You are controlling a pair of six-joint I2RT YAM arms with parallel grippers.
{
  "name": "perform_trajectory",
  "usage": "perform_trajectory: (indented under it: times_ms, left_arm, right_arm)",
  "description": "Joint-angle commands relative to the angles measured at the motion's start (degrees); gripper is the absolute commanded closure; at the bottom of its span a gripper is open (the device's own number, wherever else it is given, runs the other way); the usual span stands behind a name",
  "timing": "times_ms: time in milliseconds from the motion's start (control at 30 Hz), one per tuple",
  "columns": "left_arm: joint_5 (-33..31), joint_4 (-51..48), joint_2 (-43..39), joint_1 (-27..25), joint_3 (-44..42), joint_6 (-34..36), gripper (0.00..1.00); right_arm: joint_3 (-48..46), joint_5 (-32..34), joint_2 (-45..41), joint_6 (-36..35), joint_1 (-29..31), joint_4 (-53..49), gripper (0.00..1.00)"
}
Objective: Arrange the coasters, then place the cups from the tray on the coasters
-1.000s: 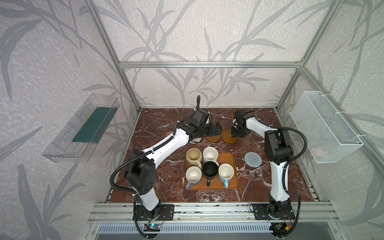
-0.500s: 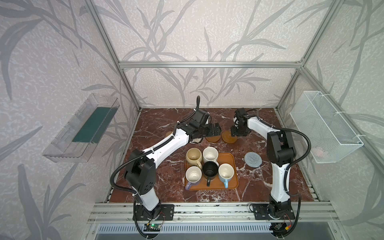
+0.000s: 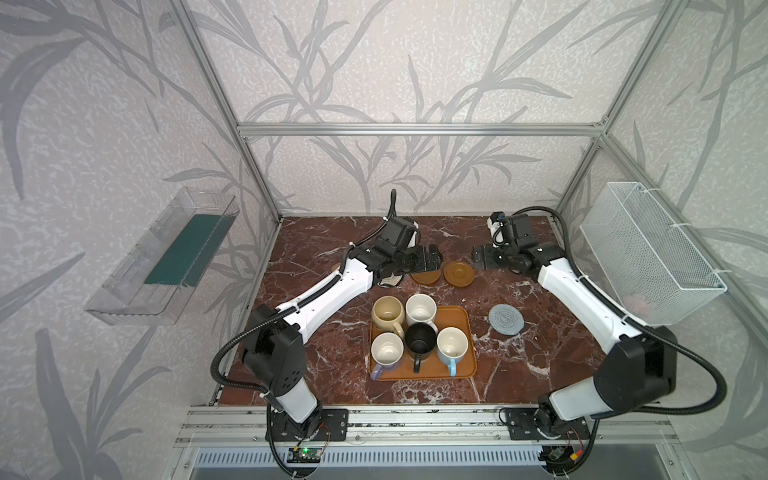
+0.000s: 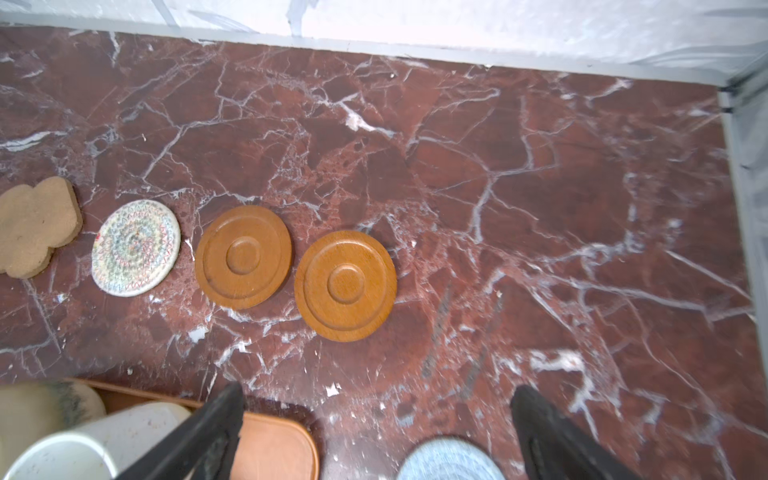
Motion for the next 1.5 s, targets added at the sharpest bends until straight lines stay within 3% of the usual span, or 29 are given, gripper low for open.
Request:
perform_trajectory:
  times_ms: [0, 100, 267, 567, 767, 933, 1233, 1467]
  left_arm:
    - [5.69, 0.36, -3.16, -0.44, 1.11, 0.65, 0.01]
    - [7.38, 0.11, -3.71, -1.44, 0.61, 1.38, 0.01]
    - [7.15, -1.54, -3.82, -3.96, 0.08, 2.72, 0.01]
    - [6.16, -4.87, -2.66, -8.18, 0.47, 4.27, 0.01]
    - [6.21, -4.59, -2.11, -8.99, 0.37, 4.05, 0.0]
    - [6.95, -4.51, -1.38, -8.95, 1.02, 3.95, 0.01]
    - [6.83, -4.6, -0.08, -8.95, 1.87, 4.36, 0.01]
    - [7.17, -4.03, 1.12, -8.93, 1.96, 4.36, 0.01]
  right_arm:
    - [-7.06, 3.24, -6.12, 0.22, -0.12, 2.99, 0.01]
    - [-13.26, 3.66, -11.31, 3.69, -0.75, 3.45, 0.01]
    - [-19.85, -1.94, -14.63, 8.85, -2.04, 1.77, 0.01]
    - [-29.43, -3.91, -13.64, 14.71, -2.14, 2.47, 0.02]
    - [-30.52, -1.94, -8.69, 14.91, -2.36, 2.0, 0.15]
    - [-27.98, -4.84, -2.45, 14.28, -3.48, 0.1, 0.24]
    - [-26.82, -6.59, 3.64, 14.78, -5.13, -1.24, 0.35]
    - [-24.7, -6.63, 7.96, 15.04, -5.13, -1.64, 0.36]
